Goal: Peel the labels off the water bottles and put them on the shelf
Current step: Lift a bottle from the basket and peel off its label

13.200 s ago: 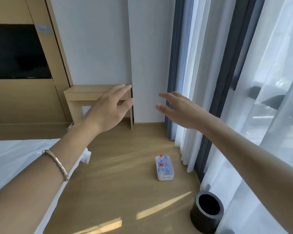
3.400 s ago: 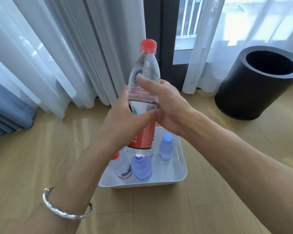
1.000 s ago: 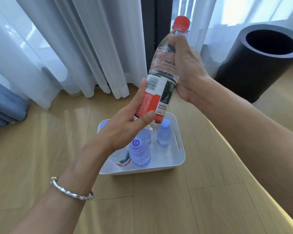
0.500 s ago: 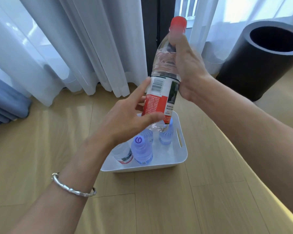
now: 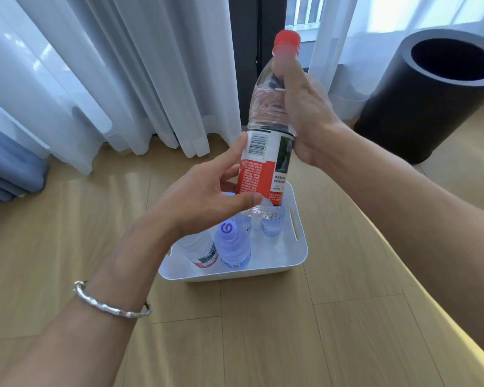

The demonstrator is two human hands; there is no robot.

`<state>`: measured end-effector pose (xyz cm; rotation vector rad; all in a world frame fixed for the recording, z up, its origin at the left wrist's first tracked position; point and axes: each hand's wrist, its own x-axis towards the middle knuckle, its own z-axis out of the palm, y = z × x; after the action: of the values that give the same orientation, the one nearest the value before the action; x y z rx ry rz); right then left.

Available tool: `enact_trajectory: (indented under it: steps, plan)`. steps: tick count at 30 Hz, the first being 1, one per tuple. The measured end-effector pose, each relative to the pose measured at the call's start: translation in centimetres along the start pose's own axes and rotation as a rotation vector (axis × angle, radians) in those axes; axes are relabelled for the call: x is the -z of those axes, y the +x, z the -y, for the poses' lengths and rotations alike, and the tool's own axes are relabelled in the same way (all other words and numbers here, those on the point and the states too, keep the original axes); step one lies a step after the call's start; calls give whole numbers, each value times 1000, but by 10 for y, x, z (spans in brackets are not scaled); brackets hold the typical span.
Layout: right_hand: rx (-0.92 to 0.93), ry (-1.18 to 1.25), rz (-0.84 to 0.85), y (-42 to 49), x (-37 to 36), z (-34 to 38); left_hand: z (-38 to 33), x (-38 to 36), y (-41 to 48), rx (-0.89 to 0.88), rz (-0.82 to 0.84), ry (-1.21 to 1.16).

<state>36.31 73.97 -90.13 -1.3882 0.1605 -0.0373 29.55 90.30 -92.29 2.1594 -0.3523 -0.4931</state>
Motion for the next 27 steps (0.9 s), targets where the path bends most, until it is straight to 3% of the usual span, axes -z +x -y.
enact_trajectory:
  steps: [4,10,24,27]
  plan:
    - [34,-60,-24,5,1,-4,-3,-2,0,-3,4,29]
    - [0,-107,-35,11,3,-13,-16,-14,-2,6,-24,257]
    - [6,-59,-47,8,3,-10,-16,-22,-1,60,-48,300]
    - [-11,-53,-44,6,4,-8,-15,-24,-1,23,-117,348]
